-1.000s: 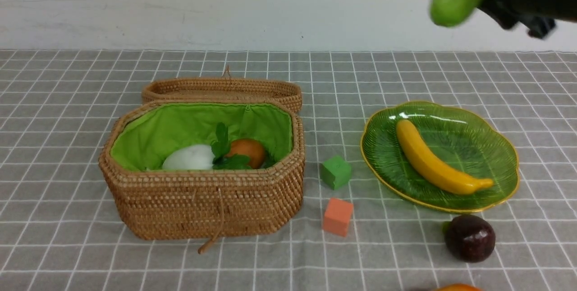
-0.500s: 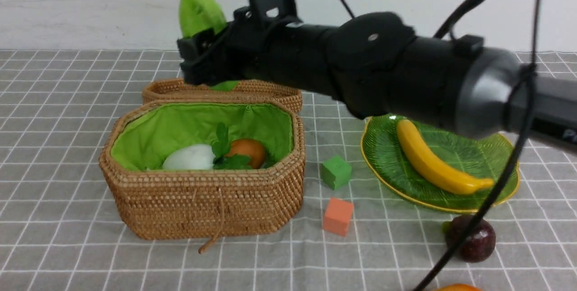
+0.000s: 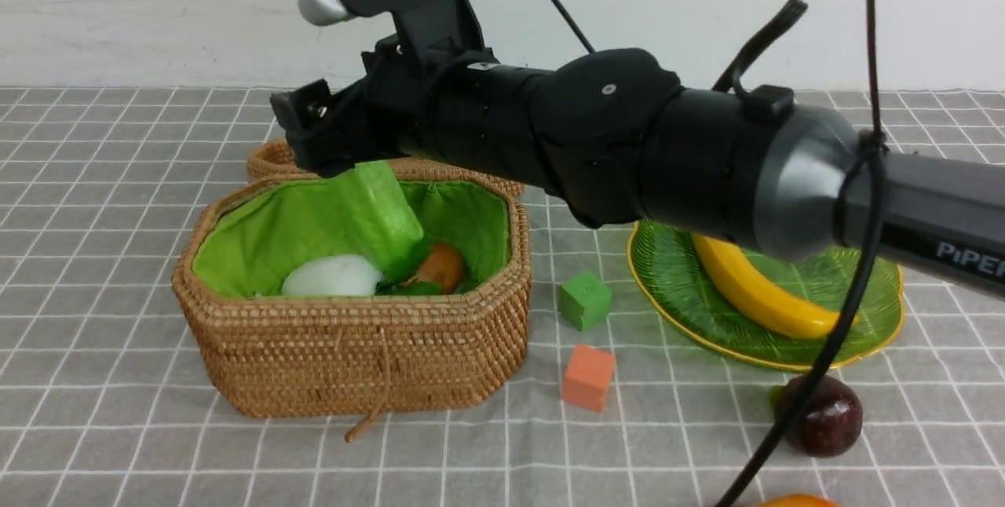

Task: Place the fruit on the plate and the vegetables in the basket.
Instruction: Take a chayote with your right arm and place it on the basket on the left, then use the right arm to grab a mangosteen and put it into the right plate

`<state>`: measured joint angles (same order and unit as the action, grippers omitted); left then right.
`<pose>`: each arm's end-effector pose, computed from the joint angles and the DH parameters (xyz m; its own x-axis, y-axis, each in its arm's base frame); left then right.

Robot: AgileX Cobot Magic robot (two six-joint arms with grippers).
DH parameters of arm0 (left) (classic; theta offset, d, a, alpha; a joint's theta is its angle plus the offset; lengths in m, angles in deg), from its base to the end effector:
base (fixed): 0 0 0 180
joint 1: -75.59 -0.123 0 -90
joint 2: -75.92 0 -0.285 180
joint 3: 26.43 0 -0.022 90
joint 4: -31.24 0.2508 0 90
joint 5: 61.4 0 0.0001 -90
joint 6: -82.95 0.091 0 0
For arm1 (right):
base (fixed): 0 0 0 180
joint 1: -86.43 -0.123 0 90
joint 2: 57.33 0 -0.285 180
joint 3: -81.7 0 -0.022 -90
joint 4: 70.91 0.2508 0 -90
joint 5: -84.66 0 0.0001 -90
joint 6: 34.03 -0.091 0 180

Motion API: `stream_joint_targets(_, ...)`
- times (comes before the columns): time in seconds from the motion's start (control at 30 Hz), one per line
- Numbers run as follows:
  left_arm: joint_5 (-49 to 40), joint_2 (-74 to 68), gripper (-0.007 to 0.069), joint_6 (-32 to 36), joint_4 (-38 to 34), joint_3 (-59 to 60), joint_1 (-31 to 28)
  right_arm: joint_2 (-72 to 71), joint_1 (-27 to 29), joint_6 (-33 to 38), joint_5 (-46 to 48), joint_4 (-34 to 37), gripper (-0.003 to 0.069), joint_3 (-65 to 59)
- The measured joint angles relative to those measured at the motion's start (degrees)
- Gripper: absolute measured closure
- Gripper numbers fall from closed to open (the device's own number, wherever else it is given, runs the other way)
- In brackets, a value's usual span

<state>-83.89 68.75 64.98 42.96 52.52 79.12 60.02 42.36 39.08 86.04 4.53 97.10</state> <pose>0.0525 0.0039 0.1691 -0.3076 -0.1048 -0.9457 -0.0508 0.9943 -0.0937 0.3360 0.3283 0.3263 -0.1818 -0.1195 -0.9761 -0.7049 0.7079 0.0446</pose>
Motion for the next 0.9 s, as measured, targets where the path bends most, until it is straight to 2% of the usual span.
stream_joint_targets(0.13,0.0,0.0,0.0386,0.0,0.0,0.0,0.0,-1.63,0.11,0.0,8.02,0.15,0.0014,0.0)
stream_joint_targets(0.2,0.0,0.0,0.0386,0.0,0.0,0.0,0.0,-3.55,0.11,0.0,20.71,-3.81,0.005,0.12)
stream_joint_targets(0.3,0.0,0.0,0.0386,0.0,0.0,0.0,0.0,-6.28,0.0,-2.06,38.12,-14.02,0.0085,0.17)
stream_joint_targets(0.37,0.0,0.0,0.0386,0.0,0.0,0.0,0.0,-8.9,-0.06,-8.6,50.51,-24.3,0.0097,0.17)
stream_joint_targets(0.4,0.0,0.0,0.0386,0.0,0.0,0.0,0.0,-8.9,-0.06,-8.6,50.51,-24.3,0.0097,0.17)
stream_joint_targets(0.43,0.0,0.0,0.0386,0.0,0.0,0.0,0.0,-11.15,-0.06,-16.49,57.16,-34.22,0.0099,0.17)
stream_joint_targets(0.47,0.0,0.0,0.0386,0.0,0.0,0.0,0.0,-11.41,-0.06,-17.42,57.81,-34.22,0.0099,0.17)
stream_joint_targets(0.53,0.0,0.0,0.0386,0.0,0.0,0.0,0.0,-14.7,-0.06,-29.87,65.59,-47.72,0.0099,-0.31)
stream_joint_targets(0.57,0.0,0.0,0.0386,0.0,0.0,0.0,0.0,-14.96,-0.06,-30.69,66.0,-48.61,0.0099,-0.31)
stream_joint_targets(0.63,0.0,0.0,0.0386,0.0,0.0,0.0,0.0,-18.45,0.49,-40.57,68.76,-58.8,0.0099,-3.69)
stream_joint_targets(0.73,0.0,0.0,0.0386,0.0,0.0,0.0,0.0,-22.27,2.57,-48.45,69.01,-65.74,0.0099,-10.09)
stream_joint_targets(0.83,0.0,0.0,0.0386,0.0,0.0,0.0,0.0,-25.74,5.58,-52.61,68.65,-67.61,0.01,-15.82)
stream_joint_targets(0.9,0.0,0.0,0.0386,0.0,0.0,0.0,0.0,-29.78,10.92,-57.25,64.53,-68.25,0.01,-22.37)
